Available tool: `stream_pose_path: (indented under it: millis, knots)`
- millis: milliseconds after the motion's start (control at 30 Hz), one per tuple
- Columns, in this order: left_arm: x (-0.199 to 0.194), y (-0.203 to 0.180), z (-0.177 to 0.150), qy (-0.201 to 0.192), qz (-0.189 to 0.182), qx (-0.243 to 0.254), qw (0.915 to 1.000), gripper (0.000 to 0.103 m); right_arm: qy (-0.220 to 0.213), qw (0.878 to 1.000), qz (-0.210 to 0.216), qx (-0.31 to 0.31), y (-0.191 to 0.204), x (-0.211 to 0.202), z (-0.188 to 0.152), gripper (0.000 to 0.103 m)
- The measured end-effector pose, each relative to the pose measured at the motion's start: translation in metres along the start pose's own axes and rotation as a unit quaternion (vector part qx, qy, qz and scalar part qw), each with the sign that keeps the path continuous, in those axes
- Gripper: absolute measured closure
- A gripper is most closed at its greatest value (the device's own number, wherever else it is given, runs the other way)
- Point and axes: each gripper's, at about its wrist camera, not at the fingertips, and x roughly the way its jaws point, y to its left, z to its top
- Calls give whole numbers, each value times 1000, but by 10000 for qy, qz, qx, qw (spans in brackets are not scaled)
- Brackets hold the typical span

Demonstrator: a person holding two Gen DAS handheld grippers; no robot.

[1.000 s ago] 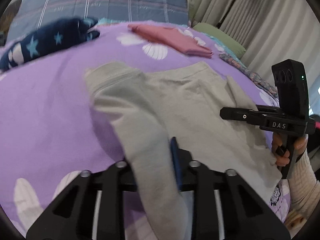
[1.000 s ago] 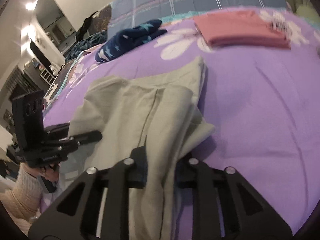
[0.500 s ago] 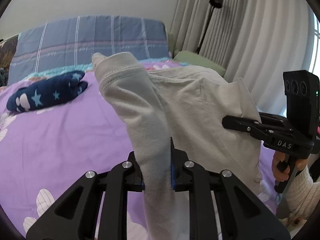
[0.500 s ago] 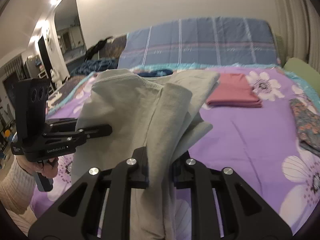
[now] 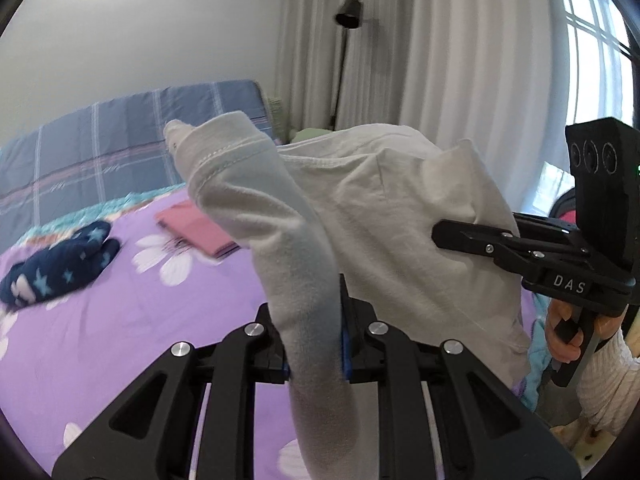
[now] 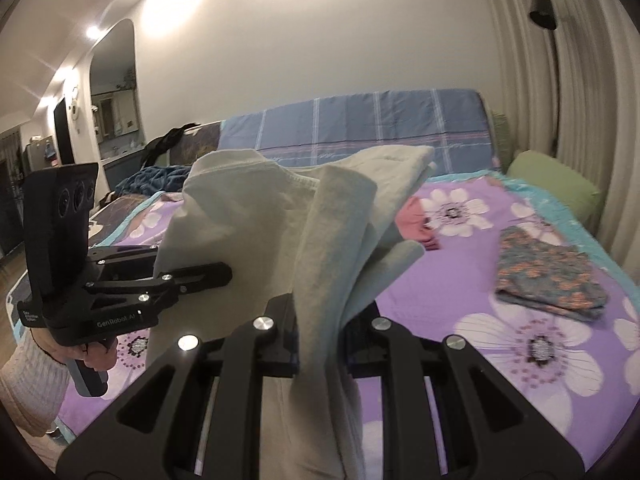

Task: Fold small clothes
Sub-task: 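Lift the folded shirt with both grippers and carry it onto the clothes stack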

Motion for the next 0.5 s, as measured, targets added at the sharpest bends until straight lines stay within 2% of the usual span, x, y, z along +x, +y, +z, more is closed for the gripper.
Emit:
stream_pose_path:
  millis: [267, 500]
  knots:
    - [27, -44, 27, 7, -469, 244, 9986, 85, -314, 9980, -553, 14, -36, -47, 4, 88]
    - [53, -81, 62, 53, -732, 537, 9959, 85, -403, 9940, -938, 380, -83, -71, 16, 88]
